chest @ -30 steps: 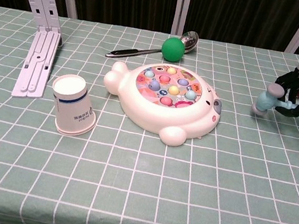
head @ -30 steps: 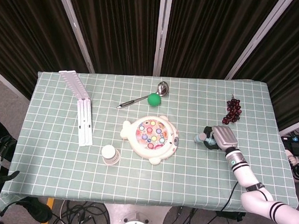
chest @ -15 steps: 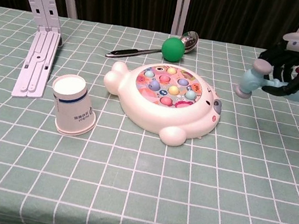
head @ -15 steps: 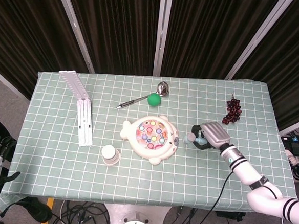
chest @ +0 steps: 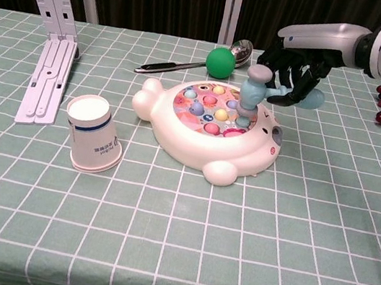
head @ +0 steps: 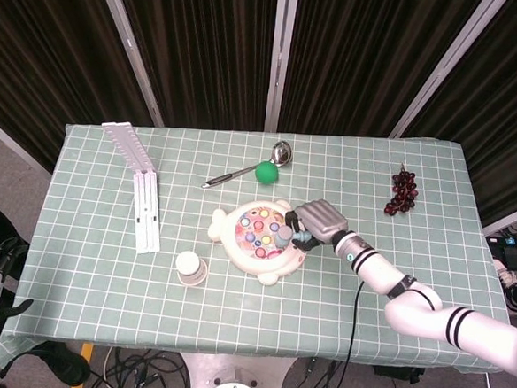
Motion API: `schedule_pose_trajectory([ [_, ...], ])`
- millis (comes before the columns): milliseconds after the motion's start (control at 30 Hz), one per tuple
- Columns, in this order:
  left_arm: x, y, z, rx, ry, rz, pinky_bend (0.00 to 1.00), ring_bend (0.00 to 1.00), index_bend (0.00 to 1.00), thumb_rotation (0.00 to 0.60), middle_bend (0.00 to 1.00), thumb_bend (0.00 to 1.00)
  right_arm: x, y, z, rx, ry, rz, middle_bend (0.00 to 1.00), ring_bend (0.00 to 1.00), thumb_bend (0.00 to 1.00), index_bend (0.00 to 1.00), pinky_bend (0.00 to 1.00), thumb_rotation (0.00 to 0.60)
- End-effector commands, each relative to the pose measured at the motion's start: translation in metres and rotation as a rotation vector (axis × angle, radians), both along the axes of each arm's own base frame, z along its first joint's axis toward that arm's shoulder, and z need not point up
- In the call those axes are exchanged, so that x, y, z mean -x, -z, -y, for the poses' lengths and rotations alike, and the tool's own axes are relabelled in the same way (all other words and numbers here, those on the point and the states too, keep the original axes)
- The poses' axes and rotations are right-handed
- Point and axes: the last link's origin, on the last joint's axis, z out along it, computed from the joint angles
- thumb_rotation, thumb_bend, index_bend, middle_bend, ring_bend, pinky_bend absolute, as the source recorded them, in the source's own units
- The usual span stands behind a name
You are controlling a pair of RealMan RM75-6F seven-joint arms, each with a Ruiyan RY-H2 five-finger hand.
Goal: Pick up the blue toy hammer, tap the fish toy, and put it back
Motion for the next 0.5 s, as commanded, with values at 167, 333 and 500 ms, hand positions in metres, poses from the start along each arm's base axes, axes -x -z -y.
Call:
schedule_pose_trajectory([
  [167, 0.001, 0.000, 0.000, -0.003, -0.001, 0.001, 0.00, 0.00, 0.17, 0.600, 0.11, 0.00, 0.001, 0.013, 0.000, -0.003, 0.005, -0.061, 0.66, 0.56, 0.50, 0.77, 0.68, 0.600],
  [333, 0.000, -0.001, 0.000, -0.005, 0.002, -0.002, 0.00, 0.00, 0.17, 0.600, 0.11, 0.00, -0.007, 0.002, 0.000, 0.034, 0.021, 0.010, 0.66, 0.56, 0.50, 0.77, 0.68, 0.600],
  [500, 0.000, -0.001, -0.001, -0.005, 0.003, -0.004, 0.00, 0.00, 0.17, 0.600, 0.11, 0.00, -0.012, -0.011, 0.008, 0.063, 0.034, 0.040, 0.66, 0.56, 0.50, 0.77, 0.68, 0.600],
])
